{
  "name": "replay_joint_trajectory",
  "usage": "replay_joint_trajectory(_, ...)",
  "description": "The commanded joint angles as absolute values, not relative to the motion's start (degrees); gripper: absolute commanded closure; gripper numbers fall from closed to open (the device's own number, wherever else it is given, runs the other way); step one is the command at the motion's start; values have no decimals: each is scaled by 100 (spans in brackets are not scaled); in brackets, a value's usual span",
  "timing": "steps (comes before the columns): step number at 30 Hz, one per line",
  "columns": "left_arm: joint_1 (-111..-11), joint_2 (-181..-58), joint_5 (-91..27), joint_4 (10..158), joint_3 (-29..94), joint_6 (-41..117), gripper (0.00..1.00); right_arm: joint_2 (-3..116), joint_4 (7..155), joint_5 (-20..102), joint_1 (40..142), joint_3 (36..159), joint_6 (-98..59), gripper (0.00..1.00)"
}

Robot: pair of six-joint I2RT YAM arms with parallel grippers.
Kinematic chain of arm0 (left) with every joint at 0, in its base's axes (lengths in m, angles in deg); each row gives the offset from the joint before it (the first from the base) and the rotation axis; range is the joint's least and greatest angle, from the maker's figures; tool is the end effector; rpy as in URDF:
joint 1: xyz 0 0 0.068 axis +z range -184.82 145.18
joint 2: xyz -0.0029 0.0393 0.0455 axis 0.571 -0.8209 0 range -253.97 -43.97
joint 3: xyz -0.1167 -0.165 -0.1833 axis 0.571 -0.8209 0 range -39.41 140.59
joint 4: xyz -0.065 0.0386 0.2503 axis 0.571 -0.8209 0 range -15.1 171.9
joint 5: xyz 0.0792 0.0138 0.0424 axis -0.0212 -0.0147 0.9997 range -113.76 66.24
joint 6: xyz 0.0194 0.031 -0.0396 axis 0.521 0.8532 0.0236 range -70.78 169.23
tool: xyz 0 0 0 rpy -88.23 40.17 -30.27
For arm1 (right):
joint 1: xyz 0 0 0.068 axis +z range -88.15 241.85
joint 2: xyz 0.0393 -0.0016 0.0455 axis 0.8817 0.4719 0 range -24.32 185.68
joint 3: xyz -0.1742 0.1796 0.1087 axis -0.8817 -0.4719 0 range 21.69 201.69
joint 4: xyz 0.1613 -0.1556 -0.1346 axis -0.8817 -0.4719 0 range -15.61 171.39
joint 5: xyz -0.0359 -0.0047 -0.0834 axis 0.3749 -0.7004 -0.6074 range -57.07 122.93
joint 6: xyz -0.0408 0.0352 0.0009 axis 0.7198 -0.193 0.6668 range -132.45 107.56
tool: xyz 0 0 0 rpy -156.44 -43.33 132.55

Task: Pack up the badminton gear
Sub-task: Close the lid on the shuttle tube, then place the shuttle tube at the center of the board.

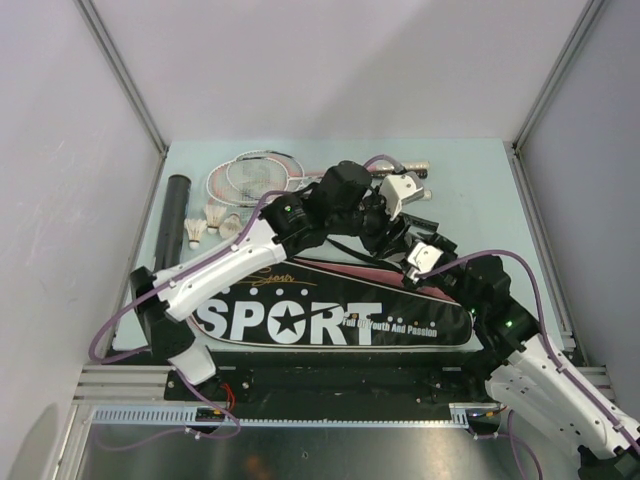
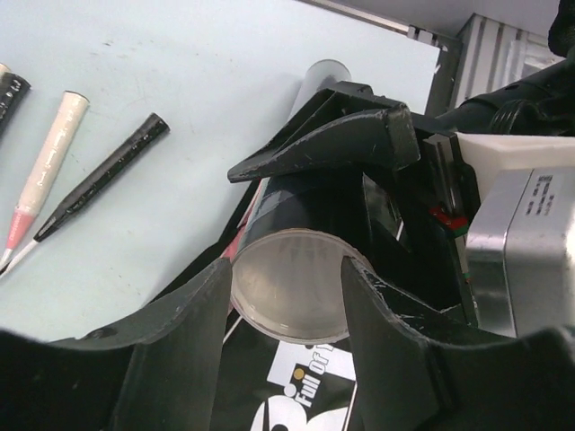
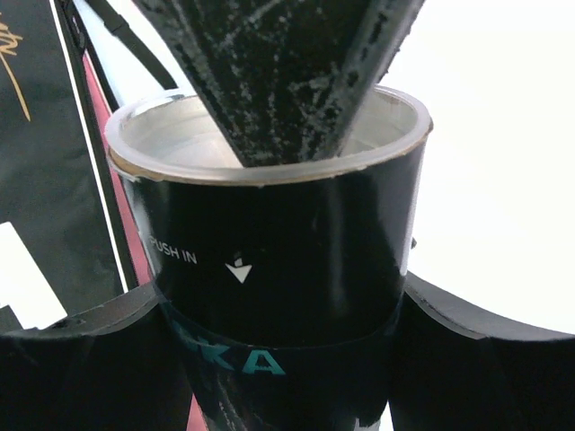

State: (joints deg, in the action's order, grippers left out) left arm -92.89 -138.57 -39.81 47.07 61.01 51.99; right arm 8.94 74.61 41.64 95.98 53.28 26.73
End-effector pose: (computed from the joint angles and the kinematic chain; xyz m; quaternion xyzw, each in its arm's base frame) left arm 0.1893 -0.3222 0.4087 0.4931 0.6999 -0.3397 0.3893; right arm 0.1243 0.0907 0.2950 -0.4906 0.5762 0.0289 0.6531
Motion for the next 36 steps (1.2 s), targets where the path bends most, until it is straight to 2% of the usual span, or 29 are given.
replay_joint_trajectory(1,-9468,-13978,-3993,5858,5098,4958,43,759,10026,5376,9727,5351,1191,89)
replay_joint_trajectory(7,-9503,-13178,-4019,7679,3910,4281,42,618,11030,5376,9560,4973,215,91)
replay_joint_trajectory(16,-9520,-13415,-4327,7751,3952,4290,41,495,10891,5586,9472,4981,222,89)
replay_joint_trajectory(20,-9328,-13160,-4511,7304,4372,4158,38,425,9821,5088,9463,5209,732,88)
replay_joint_trajectory(22,-9178,-12932,-4538,7232,4566,4001,34,442,9100,4832,9445,5332,899,86)
replay_joint_trajectory(23,-9134,-12687,-4538,7214,4619,3921,10,433,8888,4639,9445,5350,1074,86)
replay_joint_trajectory(24,-8977,-12598,-4616,7197,4663,3834,0,425,8678,4524,9445,5350,1058,85)
replay_joint_trajectory(28,-8581,-12018,-4670,7170,4585,3412,0,503,8377,3936,9436,5368,1120,84)
replay_joint_trajectory(31,-8431,-11333,-4039,7179,4243,3428,0,845,8174,3293,9358,5578,1111,85)
replay_joint_trajectory(32,-8396,-11114,-3828,7188,4155,3472,0,977,8174,2701,9236,5666,1085,84)
replay_joint_trajectory(33,-8395,-10737,-3321,7197,3936,3542,0,1152,7966,2486,9104,5797,1102,83)
replay_joint_trajectory(36,-8404,-10147,-2608,7197,3418,3972,0,2232,8304,1975,8340,6000,1399,85)
